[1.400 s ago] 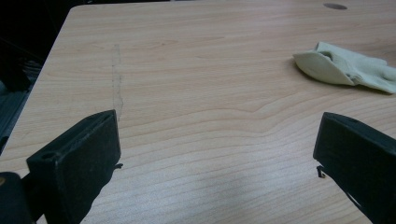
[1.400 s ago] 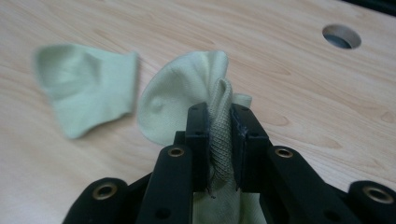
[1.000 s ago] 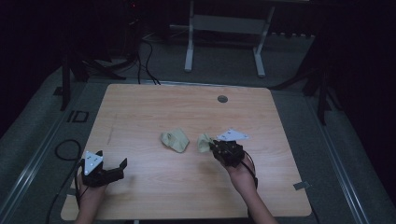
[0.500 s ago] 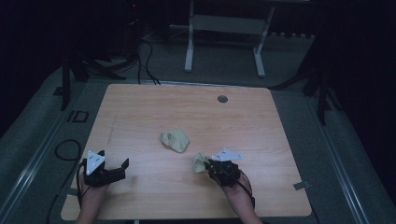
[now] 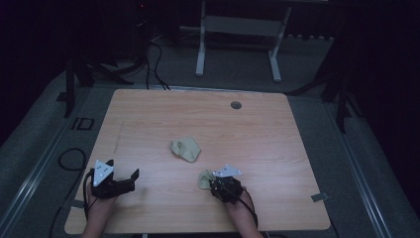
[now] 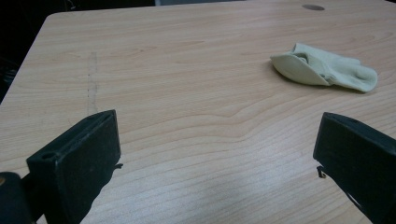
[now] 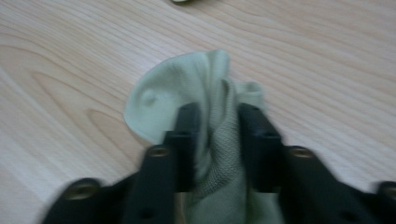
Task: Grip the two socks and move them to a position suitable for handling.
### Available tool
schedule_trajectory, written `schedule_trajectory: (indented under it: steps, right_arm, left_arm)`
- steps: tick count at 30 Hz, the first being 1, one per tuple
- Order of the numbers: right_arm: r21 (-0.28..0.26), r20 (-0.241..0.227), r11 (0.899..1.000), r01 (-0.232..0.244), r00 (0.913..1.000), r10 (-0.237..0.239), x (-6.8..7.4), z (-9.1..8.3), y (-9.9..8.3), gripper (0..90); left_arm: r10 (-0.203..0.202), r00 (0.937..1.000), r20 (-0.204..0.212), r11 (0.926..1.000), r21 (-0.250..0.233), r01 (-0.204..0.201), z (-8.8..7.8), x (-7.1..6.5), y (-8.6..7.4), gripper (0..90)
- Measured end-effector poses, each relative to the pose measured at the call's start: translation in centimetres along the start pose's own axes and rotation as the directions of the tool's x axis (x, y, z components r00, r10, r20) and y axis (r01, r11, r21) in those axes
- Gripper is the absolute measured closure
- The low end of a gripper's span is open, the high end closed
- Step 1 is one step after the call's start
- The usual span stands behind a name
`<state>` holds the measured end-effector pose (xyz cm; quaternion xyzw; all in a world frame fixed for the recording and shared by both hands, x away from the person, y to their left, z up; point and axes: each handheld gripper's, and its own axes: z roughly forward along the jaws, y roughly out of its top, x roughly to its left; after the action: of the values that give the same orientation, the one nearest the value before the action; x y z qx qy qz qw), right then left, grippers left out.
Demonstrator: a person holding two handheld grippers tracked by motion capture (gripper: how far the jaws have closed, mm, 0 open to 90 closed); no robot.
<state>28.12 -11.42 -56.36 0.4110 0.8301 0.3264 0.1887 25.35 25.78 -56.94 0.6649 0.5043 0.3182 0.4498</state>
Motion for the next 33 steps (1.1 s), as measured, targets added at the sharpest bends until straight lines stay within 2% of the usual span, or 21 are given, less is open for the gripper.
schedule_trajectory:
  steps: [3, 4, 9, 17, 19, 20, 21, 22, 23, 24, 25, 26, 27, 28, 29, 30, 31, 32, 33]
  right_arm:
    - [0.001, -0.003, 1.0, 0.003, 1.0, -0.003, 0.5, 0.2, 0.1, 47.0]
    - [0.002, -0.006, 1.0, 0.007, 1.0, -0.007, 0.7, 0.3, 0.1, 43.1]
    - [-0.003, -0.018, 1.0, 0.011, 0.9998, -0.011, 0.8, 0.6, 0.1, 31.9]
    - [0.012, -0.041, 1.0, 0.026, 0.9988, -0.026, 1.2, 1.0, 0.4, 19.5]
    - [0.018, -0.071, 1.0, 0.008, 0.9975, -0.006, 1.1, 0.9, 0.7, 19.8]
    - [0.018, -0.071, 1.0, 0.008, 0.9975, -0.006, 1.1, 0.9, 0.7, 19.8]
    - [0.003, -0.107, 1.0, -0.009, 0.9942, 0.009, 1.0, 0.1, 1.0, 23.2]
    - [-0.008, -0.107, 1.0, -0.011, 0.9942, 0.01, 0.9, -0.2, 1.2, 23.6]
    - [-0.024, -0.106, 1.0, -0.012, 0.9943, 0.009, 0.7, -0.7, 1.4, 26.2]
    - [-0.024, -0.106, 1.0, -0.012, 0.9943, 0.009, 0.7, -0.7, 1.4, 26.2]
    - [-0.049, -0.123, 0.999, -0.023, 0.9923, 0.017, 0.3, -1.7, 1.8, 29.2]
    - [-0.054, -0.126, 0.998, -0.028, 0.9918, 0.021, 0.1, -1.9, 1.9, 30.9]
    - [-0.054, -0.126, 0.998, -0.028, 0.9918, 0.021, 0.1, -1.9, 1.9, 30.9]
    - [-0.066, -0.141, 0.997, -0.027, 0.9898, 0.018, -0.3, -2.5, 2.2, 39.6]
    - [-0.068, -0.141, 0.997, -0.029, 0.9897, 0.02, -0.3, -2.6, 2.3, 41.1]
    - [-0.066, -0.15, 0.997, -0.029, 0.9884, 0.019, -0.4, -2.6, 2.4, 48.1]
    - [-0.066, -0.15, 0.997, -0.029, 0.9884, 0.019, -0.4, -2.6, 2.4, 48.1]
    - [-0.055, -0.161, 0.998, -0.014, 0.9869, 0.005, -0.4, -2.6, 2.4, 52.0]
    - [-0.058, -0.166, 0.998, 0.002, 0.9861, -0.011, -0.2, -2.6, 2.3, 56.3]
  left_arm:
    - [0.0, 1.0, 0.009, 0.9999, -0.014, 0.0, -0.1, 0.0, 0.1, 0.5]
    - [0.012, 0.9999, 0.01, 0.9999, -0.01, -0.012, -0.1, -0.2, 0.1, 0.6]
    - [0.029, 0.9994, 0.019, 0.9996, -0.005, -0.028, 0.1, -0.5, 0.1, 0.5]
    - [0.061, 0.9975, 0.037, 0.9977, -0.034, -0.059, 0.2, -1.6, 0.4, 0.6]
    - [0.056, 0.9958, 0.073, 0.9981, -0.03, -0.054, 0.2, -2.1, 0.6, 0.6]
    - [0.056, 0.9958, 0.073, 0.9981, -0.03, -0.054, 0.2, -2.1, 0.6, 0.6]
    - [0.057, 0.9874, 0.148, 0.9984, -0.006, -0.057, 0.3, -2.9, 0.9, 0.6]
    - [0.07, 0.9786, 0.193, 0.9975, -0.005, -0.07, 0.2, -3.5, 1.1, 0.5]
    - [0.075, 0.9729, 0.219, 0.9972, -0.011, -0.074, 0.2, -4.2, 1.4, 0.6]
    - [0.075, 0.9729, 0.219, 0.9972, -0.011, -0.074, 0.2, -4.2, 1.4, 0.6]
    - [0.078, 0.9499, 0.302, 0.9965, 0.004, -0.083, 0.3, -5.6, 1.9, 0.9]
    - [0.092, 0.9397, 0.329, 0.9952, 0.001, -0.098, 0.3, -6.4, 2.1, 4.1]
    - [0.092, 0.9397, 0.329, 0.9952, 0.001, -0.098, 0.3, -6.4, 2.1, 8.0]
    - [0.147, 0.908, 0.392, 0.9861, 0.014, -0.166, 0.5, -8.1, 2.4, 14.3]
    - [0.147, 0.908, 0.392, 0.9861, 0.014, -0.166, 0.5, -8.1, 2.4, 23.7]
    - [0.194, 0.8627, 0.467, 0.9748, 0.008, -0.223, 0.8, -9.7, 2.5, 39.0]
    - [0.194, 0.8627, 0.467, 0.9748, 0.008, -0.223, 0.8, -9.7, 2.5, 48.5]
    - [0.191, 0.8387, 0.51, 0.9723, 0.02, -0.233, 1.1, -10.6, 2.6, 48.5]
    - [0.195, 0.8124, 0.549, 0.9649, 0.041, -0.259, 1.8, -11.8, 2.7, 66.0]
